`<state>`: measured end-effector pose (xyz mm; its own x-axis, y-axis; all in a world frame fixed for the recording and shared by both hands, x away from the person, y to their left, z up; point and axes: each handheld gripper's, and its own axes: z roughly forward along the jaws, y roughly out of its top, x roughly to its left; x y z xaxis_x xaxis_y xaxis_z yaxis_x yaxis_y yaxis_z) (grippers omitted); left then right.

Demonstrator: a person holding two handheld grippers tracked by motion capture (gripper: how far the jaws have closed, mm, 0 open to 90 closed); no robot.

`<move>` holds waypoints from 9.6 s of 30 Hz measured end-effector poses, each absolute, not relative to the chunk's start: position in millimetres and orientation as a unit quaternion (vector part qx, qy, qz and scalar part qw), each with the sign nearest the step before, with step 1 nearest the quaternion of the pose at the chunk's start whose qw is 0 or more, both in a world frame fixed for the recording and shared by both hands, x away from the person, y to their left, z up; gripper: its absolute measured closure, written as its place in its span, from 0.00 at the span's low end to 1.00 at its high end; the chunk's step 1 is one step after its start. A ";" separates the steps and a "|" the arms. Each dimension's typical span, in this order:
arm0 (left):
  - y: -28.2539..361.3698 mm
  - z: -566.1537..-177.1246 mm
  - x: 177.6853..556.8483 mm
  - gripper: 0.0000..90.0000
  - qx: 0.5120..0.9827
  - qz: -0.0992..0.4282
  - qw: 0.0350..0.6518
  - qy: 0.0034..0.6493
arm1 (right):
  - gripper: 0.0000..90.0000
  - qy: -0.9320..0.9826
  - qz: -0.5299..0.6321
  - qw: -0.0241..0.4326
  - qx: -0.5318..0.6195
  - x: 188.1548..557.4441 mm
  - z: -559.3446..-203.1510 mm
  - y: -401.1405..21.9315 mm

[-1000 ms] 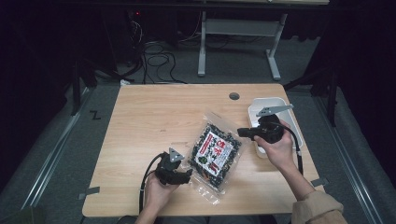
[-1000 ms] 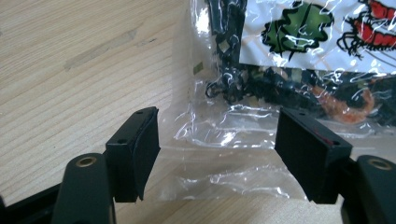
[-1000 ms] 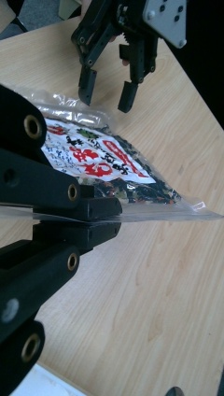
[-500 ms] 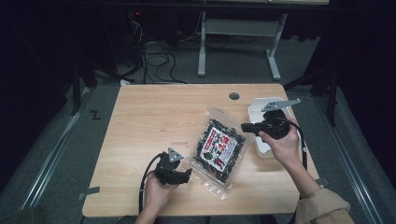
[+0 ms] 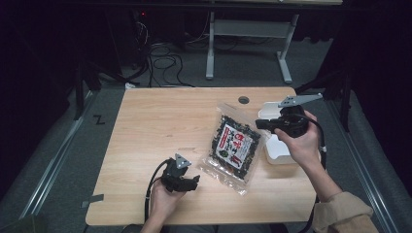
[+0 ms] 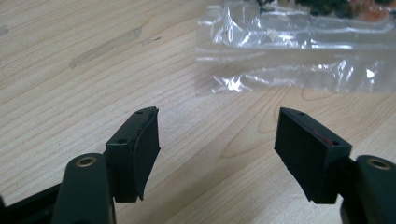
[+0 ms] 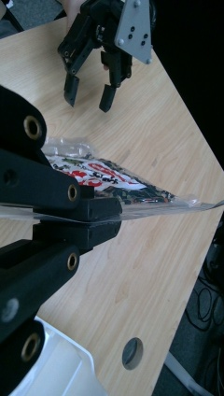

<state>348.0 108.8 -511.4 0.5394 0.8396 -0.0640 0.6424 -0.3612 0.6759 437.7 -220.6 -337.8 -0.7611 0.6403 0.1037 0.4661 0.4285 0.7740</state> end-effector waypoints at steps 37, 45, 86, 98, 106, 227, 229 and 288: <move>108.3 -511.5 348.7 0.35 0.813 0.148 0.330 0.456 | 1.00 0.821 0.413 0.175 0.353 455.8 -280.3 -230.3; 107.9 -512.3 349.0 0.35 0.813 0.145 0.330 0.458 | 1.00 0.815 0.410 0.195 0.360 457.7 -270.9 -237.5; 108.3 -513.1 348.6 0.35 0.814 0.147 0.324 0.459 | 1.00 0.770 0.400 0.256 0.426 457.8 -259.2 -317.5; 108.7 -513.5 348.9 0.35 0.814 0.146 0.322 0.460 | 1.00 0.757 0.406 0.264 0.438 453.7 -261.5 -335.5; 108.1 -513.6 348.6 0.34 0.813 0.146 0.323 0.461 | 1.00 0.751 0.406 0.270 0.445 451.3 -259.4 -342.3; 105.3 -515.1 348.5 0.34 0.817 0.148 0.318 0.459 | 0.66 0.733 0.367 0.276 0.501 436.6 -310.8 -397.5; 105.4 -515.1 348.6 0.34 0.817 0.148 0.318 0.458 | 0.65 0.732 0.370 0.279 0.500 433.9 -310.0 -397.2; 105.5 -510.9 345.8 0.34 0.814 0.158 0.327 0.453 | 0.64 0.810 0.429 0.142 0.373 373.4 -417.2 -283.0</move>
<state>345.8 105.5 -510.9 0.5388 0.8415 -0.0398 0.6347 -0.3744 0.6760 373.4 -283.0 -417.2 -0.6811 0.7266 0.0898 0.4824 0.3532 0.8016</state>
